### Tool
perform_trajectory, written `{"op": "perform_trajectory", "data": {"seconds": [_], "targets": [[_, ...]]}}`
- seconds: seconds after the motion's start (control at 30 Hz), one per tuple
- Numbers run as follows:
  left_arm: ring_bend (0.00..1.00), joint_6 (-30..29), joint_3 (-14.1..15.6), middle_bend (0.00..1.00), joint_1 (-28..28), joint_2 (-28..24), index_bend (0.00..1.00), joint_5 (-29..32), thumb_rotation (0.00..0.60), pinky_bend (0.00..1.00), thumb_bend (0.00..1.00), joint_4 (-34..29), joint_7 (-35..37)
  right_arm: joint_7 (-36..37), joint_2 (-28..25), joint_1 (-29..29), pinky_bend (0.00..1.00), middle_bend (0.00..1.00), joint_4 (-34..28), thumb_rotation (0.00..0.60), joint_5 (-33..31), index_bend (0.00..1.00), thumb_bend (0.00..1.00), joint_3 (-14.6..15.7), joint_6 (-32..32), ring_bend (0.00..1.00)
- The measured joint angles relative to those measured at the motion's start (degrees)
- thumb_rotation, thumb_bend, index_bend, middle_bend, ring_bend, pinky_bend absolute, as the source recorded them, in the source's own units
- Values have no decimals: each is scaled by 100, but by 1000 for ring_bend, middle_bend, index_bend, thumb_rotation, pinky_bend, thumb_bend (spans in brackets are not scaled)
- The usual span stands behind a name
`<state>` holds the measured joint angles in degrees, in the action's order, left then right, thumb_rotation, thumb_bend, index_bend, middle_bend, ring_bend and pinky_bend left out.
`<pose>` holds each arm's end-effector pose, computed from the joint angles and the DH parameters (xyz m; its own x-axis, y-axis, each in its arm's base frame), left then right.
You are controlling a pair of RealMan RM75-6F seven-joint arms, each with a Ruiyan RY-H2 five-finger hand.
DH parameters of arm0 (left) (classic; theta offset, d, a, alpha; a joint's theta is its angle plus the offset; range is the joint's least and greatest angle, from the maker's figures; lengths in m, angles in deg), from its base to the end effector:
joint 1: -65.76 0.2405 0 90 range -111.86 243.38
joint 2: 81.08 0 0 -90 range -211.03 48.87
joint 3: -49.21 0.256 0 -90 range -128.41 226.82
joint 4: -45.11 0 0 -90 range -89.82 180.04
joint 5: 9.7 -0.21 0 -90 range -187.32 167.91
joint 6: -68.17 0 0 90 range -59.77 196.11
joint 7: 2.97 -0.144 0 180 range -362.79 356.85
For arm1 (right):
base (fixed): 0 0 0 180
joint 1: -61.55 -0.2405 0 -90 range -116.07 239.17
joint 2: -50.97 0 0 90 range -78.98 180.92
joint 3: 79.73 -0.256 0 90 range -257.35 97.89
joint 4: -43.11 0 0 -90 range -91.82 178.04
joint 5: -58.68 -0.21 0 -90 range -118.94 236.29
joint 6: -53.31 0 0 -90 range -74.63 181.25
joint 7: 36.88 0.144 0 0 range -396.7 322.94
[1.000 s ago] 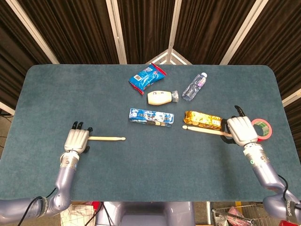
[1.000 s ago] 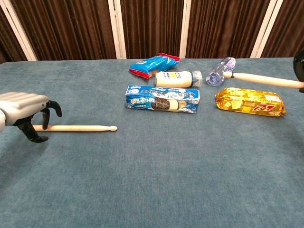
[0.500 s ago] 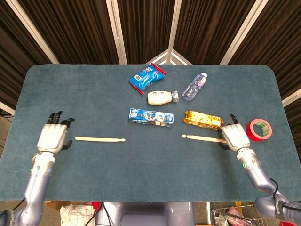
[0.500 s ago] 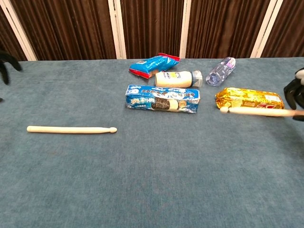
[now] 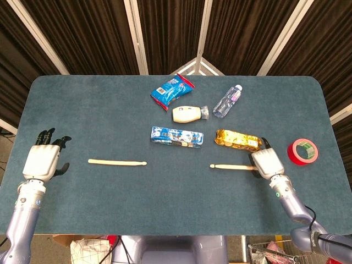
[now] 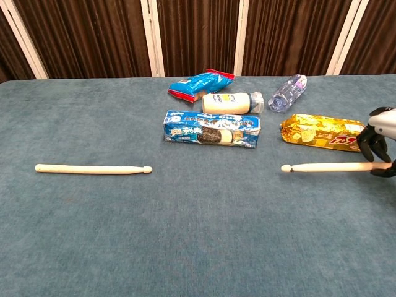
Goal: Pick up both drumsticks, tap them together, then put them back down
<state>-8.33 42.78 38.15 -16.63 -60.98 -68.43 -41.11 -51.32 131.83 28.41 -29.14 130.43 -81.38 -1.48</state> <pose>-0.2208 0.2706 0.1230 0.5693 0.1890 0.8001 0.8103 0.0358 -0.5850 -0.2844 -0.3283 0.0398 0.6691 -0.2641 0.6947 -0.7428 -0.2691 0.6131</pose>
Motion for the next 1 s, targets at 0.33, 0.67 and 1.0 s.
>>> {"op": "perform_trajectory", "data": {"seconds": [0.33, 0.67, 1.0], "targets": [[6, 10, 48, 340, -35, 81, 226, -30, 600, 0, 397, 37, -88, 36, 158, 53, 41, 669, 172, 600, -47, 805, 498, -56, 84, 481], [6, -15, 43, 340, -51, 68, 226, -15, 600, 0, 398, -50, -136, -616, 146, 58, 41, 577, -10, 600, -606, 571, 446, -154, 245, 468], [6, -62, 43, 340, -40, 76, 223, -38, 600, 0, 397, -22, -125, -1275, -82, 35, 41, 477, -648, 600, -1339, 296, 429, -277, 304, 442]]}}
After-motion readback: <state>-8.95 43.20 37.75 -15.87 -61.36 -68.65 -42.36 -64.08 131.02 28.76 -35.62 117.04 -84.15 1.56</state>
